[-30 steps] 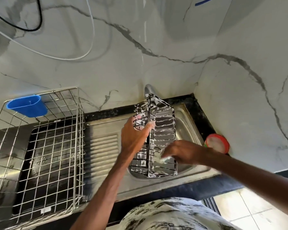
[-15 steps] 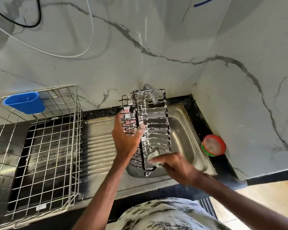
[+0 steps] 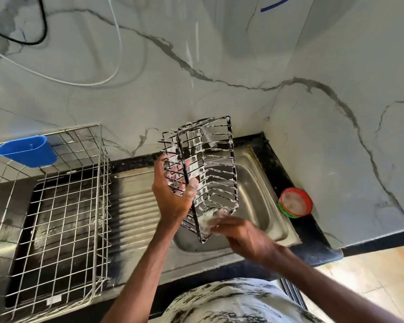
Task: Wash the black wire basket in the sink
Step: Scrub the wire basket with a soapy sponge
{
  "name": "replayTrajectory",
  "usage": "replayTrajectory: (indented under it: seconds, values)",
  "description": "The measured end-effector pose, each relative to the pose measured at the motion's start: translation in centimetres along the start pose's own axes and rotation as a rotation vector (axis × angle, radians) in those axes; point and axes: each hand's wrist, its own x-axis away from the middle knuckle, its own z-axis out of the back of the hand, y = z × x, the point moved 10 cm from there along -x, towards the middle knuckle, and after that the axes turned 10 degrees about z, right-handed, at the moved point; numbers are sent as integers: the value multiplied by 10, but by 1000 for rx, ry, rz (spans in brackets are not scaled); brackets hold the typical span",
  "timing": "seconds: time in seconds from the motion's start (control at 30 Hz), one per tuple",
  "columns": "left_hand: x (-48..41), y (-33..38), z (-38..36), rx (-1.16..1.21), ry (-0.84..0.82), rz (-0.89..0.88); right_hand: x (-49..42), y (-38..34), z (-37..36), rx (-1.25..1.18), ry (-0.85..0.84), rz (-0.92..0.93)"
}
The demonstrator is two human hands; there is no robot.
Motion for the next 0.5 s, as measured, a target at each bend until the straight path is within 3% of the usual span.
replayTrajectory:
  seconds: [0.1, 0.2, 0.33, 0.43, 0.5]
  values:
    - [-2, 7, -1, 3, 12, -52, 9, 30, 26, 57, 96, -145]
    - [-6, -9, 6, -33, 85, -50, -1, -5, 10, -30, 105, -84]
    - [-6, -8, 5, -34, 54, -87, -7, -17, -4, -224, 144, -127]
    - [-6, -9, 9, 0, 50, -88, -17, 0, -5, -75, 56, -33]
    - [-6, -6, 9, -3, 53, -63, -21, 31, -2, 67, 7, -64]
